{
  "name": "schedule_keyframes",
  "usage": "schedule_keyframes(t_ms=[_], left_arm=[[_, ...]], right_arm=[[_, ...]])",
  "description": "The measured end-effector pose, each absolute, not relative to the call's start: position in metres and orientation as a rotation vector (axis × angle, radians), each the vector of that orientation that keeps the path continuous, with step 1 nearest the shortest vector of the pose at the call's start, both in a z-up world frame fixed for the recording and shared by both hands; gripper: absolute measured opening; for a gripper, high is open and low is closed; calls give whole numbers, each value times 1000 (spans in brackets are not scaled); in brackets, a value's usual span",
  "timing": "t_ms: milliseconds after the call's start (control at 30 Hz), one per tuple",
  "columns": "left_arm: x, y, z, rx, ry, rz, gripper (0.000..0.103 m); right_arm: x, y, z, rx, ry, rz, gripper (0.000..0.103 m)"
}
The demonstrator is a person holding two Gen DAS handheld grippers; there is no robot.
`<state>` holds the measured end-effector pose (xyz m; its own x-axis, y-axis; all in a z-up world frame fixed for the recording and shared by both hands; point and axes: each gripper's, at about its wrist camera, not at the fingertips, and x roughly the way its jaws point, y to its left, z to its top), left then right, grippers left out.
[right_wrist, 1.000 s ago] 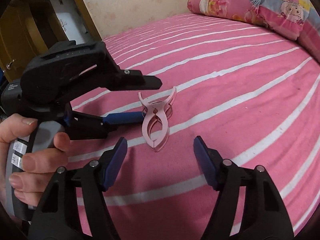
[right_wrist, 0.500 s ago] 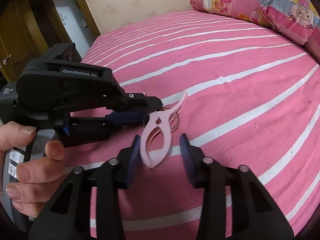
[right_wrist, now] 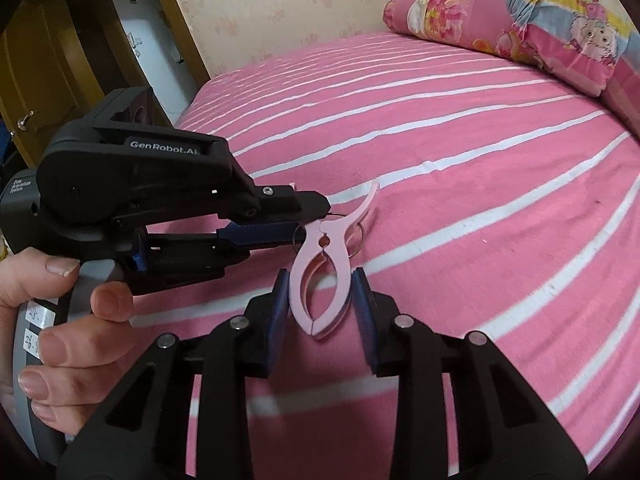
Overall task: Collect trash
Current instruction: 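Carry the pink clothes peg with the right tool over the bin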
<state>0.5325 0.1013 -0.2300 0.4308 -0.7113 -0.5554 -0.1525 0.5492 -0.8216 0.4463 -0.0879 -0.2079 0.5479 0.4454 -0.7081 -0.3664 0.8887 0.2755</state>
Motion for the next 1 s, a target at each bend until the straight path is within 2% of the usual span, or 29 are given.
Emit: schedule_keyframes(t_ms=[333,700,1000], left_arm=[[457,77,-199,-952,1073,-514,16],[311,40,-165,-965,1051,-589,16],[225,-27,-98,-891,1026,-713,16]], right_arm=[[373,-112,-170,111,846,430,32],[236,-145,-135,75,798,401,32],[134,-205,-76,138,713,337,32]])
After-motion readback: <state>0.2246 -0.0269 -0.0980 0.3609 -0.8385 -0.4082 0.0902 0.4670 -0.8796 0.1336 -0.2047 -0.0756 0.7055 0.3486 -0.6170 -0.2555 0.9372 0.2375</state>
